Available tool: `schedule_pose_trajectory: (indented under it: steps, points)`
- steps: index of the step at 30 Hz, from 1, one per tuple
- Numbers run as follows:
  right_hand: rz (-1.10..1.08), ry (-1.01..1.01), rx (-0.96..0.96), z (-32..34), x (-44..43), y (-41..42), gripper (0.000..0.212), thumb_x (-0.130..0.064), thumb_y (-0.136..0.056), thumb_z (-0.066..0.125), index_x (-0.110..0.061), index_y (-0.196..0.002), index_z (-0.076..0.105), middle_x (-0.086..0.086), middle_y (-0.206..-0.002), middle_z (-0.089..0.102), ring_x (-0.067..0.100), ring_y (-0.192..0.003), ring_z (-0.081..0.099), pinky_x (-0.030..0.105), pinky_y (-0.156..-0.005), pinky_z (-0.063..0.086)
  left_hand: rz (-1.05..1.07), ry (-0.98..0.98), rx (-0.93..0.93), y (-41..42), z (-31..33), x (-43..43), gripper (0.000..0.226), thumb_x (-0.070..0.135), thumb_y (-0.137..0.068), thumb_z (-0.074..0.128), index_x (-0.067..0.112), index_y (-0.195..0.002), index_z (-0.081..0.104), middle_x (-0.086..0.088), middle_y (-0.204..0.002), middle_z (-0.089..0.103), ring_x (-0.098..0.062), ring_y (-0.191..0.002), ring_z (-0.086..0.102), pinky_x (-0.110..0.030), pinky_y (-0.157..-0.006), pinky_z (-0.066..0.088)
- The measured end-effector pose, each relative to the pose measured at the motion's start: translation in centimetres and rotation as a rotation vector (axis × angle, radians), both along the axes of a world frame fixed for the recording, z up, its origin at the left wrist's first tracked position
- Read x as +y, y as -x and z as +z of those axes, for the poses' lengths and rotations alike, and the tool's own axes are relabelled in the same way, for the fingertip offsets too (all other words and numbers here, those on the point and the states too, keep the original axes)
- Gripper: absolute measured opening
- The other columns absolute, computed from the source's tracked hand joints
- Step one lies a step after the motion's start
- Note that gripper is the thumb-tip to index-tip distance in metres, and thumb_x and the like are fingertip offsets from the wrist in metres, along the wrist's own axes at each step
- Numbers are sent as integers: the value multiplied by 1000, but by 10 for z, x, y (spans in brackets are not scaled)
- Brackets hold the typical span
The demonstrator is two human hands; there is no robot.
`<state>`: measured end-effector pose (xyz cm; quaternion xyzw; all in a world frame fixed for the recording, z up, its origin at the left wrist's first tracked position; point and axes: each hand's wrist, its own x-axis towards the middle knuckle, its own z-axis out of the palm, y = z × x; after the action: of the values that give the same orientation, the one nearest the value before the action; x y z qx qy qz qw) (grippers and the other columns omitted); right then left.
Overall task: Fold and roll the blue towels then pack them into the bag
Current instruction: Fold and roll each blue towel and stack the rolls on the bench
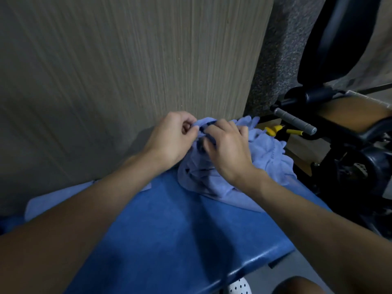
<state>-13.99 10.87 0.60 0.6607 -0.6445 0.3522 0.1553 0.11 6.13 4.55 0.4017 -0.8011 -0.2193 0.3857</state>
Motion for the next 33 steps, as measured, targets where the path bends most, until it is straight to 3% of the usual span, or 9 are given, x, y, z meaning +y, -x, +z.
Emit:
schedule_pose_trajectory:
  steps: [3,7,9,12,15,17,22,28,33]
  points:
    - [192,68,-188,33,5,-11,13,-17,-86,50,-15,-83,62,0,-87,59,20,-81,57,42,-72,40,-88,12,116,-15,27,16,15,11,-92,60,24,-92,68,1,-87,71,-16,-82,67,-35,-79,56]
    - [339,95,-386,82,20,-29,22,-4,-89,52,-16,-71,52,-6,-65,49,2,-62,49,20,-60,35,-102,-20,203,-37,33,42,27,12,-85,66,21,-111,65,-2,-106,68,-12,-94,63,-26,-81,50]
    - [374,83,-437,106,32,-44,40,-2,-91,53,-28,-65,37,-12,-58,38,-4,-55,45,12,-55,30,-42,-81,212,-48,27,55,21,9,-84,71,11,-105,68,-1,-98,70,-10,-90,64,-22,-80,49]
    - [424,69,-524,131,46,-65,39,-3,-92,51,-25,-64,37,-14,-58,34,-4,-51,38,12,-54,29,12,-182,326,-63,21,76,18,2,-87,68,15,-75,67,13,-65,67,5,-61,59,-12,-62,45]
    - [460,14,-617,145,59,-84,24,-5,-95,51,-6,-71,48,-10,-59,34,-2,-50,32,15,-52,27,71,-157,364,-86,20,94,15,2,-92,62,6,-78,63,6,-66,63,0,-59,55,-14,-61,45]
    - [470,-9,-683,148,68,-94,25,-6,-96,50,-8,-71,46,-6,-60,34,-1,-50,31,17,-52,28,139,-85,374,-107,23,104,11,5,-95,59,7,-84,60,4,-68,58,-5,-62,51,-18,-62,43]
    - [373,-119,-789,115,76,-113,32,-14,-98,51,-14,-67,43,-3,-60,37,11,-59,37,30,-57,34,243,48,287,-172,29,116,12,5,-95,56,12,-91,65,4,-75,64,-7,-68,57,-21,-68,47]
    - [258,-459,-825,19,88,-127,41,-14,-98,53,-17,-59,38,1,-58,34,13,-57,34,31,-53,32,364,-145,22,-228,-46,130,16,7,-92,59,4,-80,68,-7,-78,69,-24,-77,64,-36,-76,51]
    - [171,-643,-823,-40,100,-113,33,-6,-96,53,-8,-65,42,12,-64,33,20,-61,32,31,-55,26,586,-354,-108,-278,-135,153,37,20,-87,62,7,-56,49,-9,-55,48,-25,-56,50,-37,-55,44]
